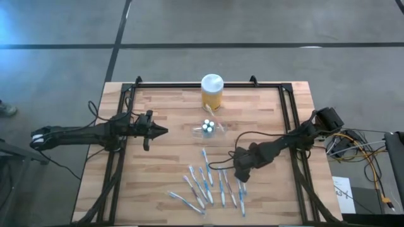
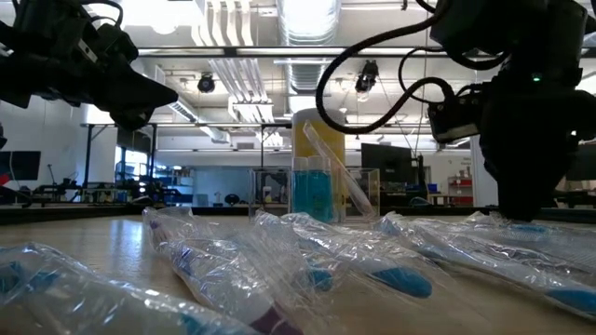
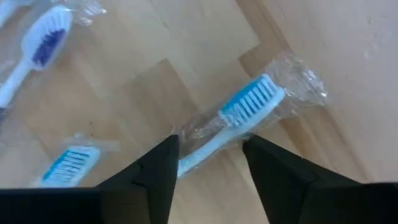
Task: Pick & Place toothbrushing station
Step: Put the blue toothbrush into the transparent organizer
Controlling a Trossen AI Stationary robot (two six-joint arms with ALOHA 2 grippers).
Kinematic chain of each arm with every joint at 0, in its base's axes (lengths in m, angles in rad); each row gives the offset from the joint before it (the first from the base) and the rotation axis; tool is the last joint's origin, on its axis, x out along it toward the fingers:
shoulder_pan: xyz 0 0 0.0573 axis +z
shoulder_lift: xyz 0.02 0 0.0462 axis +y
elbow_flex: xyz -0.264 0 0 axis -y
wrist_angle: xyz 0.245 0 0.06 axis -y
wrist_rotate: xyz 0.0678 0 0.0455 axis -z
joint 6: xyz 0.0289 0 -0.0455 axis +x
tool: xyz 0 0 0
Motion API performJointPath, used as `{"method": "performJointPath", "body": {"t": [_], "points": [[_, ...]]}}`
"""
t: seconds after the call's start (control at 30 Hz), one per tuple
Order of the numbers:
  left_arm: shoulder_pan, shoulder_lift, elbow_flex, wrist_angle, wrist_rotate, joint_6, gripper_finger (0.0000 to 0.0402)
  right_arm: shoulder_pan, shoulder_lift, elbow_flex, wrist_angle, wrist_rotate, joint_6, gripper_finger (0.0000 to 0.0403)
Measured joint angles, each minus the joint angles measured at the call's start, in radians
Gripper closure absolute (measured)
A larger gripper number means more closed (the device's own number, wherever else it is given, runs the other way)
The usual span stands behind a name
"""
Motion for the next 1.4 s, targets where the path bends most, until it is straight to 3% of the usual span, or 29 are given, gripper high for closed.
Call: {"method": "performJointPath", "body": {"t": [0.47, 0.73, 0.87, 0.97, 1.2, 1.4], "points": [[0.000, 0.000, 0.000, -0.001, 0.000, 0.001, 0.0371, -0.005, -0.082, -0.010, -0.051, 0.020, -0.077, 0.0385], [0.000, 0.000, 0.000, -0.001, 0.000, 0.001, 0.0371, -0.004, -0.160, -0.009, -0.031, 0.107, -0.118, 0.0392], [0.000, 0.000, 0.000, -0.001, 0.000, 0.001, 0.0371, 0.015, -0.261, -0.009, 0.030, 0.164, -0.137, 0.0392], [0.000, 0.000, 0.000, 0.000, 0.000, 0.001, 0.0371, 0.051, -0.363, -0.008, 0.091, 0.269, -0.190, 0.0393], [0.000, 0.001, 0.000, -0.001, 0.000, 0.001, 0.0371, 0.169, -0.598, -0.023, 0.193, 0.548, -0.401, 0.0395], [0.000, 0.001, 0.000, 0.000, 0.000, 0.001, 0.0371, 0.221, -0.772, -0.106, 0.376, 0.613, -0.671, 0.0395]]}}
